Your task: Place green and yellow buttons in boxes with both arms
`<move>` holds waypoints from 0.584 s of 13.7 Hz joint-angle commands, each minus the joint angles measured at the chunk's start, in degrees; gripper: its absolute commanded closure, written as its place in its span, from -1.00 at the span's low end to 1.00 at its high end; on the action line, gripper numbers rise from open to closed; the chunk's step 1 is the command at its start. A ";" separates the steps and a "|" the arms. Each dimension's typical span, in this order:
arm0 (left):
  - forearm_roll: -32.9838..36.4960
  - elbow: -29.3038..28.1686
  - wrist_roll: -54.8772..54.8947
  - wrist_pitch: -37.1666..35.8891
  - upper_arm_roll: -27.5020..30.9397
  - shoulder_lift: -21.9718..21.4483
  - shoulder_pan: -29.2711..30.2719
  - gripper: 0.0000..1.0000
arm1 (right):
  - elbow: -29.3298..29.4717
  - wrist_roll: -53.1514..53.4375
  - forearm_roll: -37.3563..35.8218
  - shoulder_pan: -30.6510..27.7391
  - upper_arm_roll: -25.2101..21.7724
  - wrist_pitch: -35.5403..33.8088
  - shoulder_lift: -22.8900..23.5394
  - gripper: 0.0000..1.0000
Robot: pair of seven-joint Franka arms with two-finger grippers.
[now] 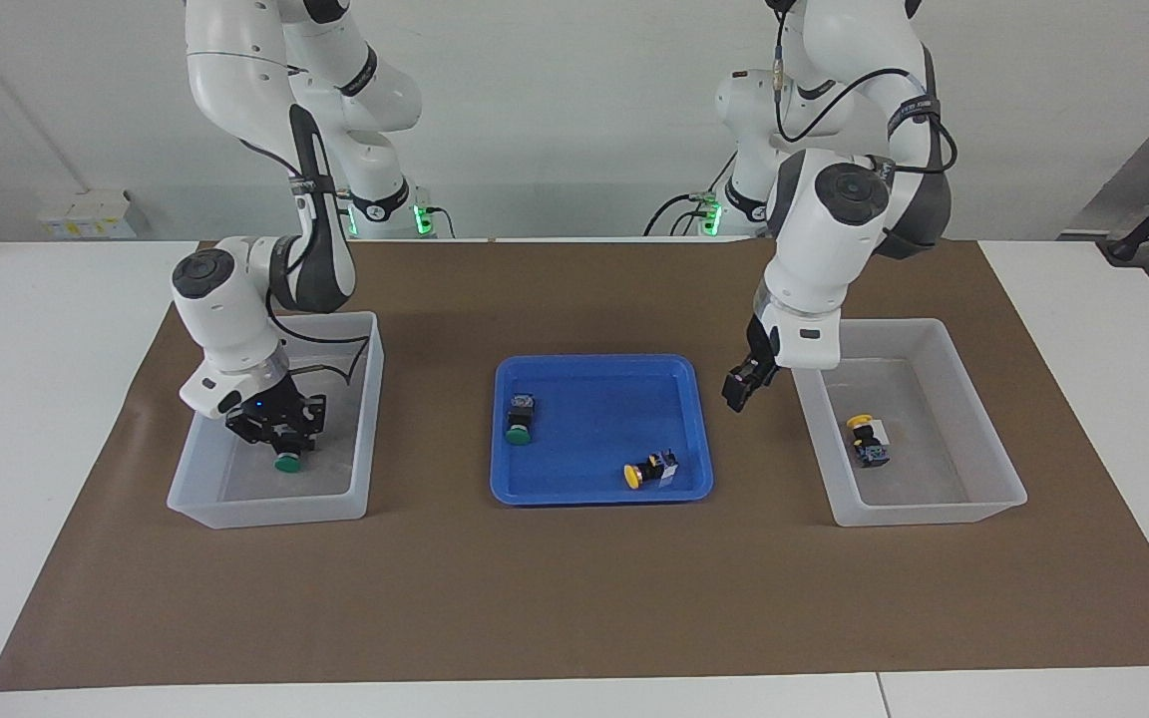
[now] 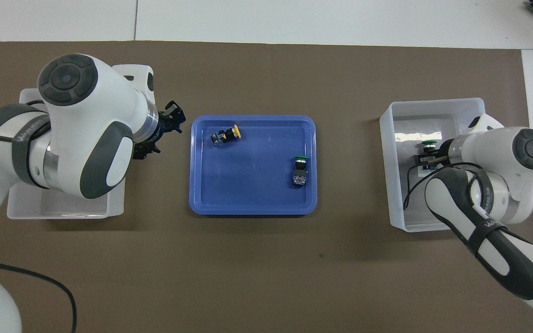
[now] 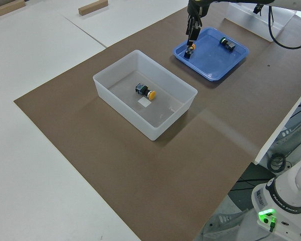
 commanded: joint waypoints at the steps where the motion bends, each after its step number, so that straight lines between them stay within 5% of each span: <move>1: -1.09 -5.21 -11.92 6.55 0.86 -2.06 -2.69 -0.33 | 0.85 -0.26 1.98 -0.57 0.74 -0.27 -1.12 -1.00; 8: -1.09 -12.60 -40.94 23.44 0.95 0.31 -7.62 -0.33 | 8.04 13.70 1.98 2.94 0.83 -15.72 -11.58 -1.00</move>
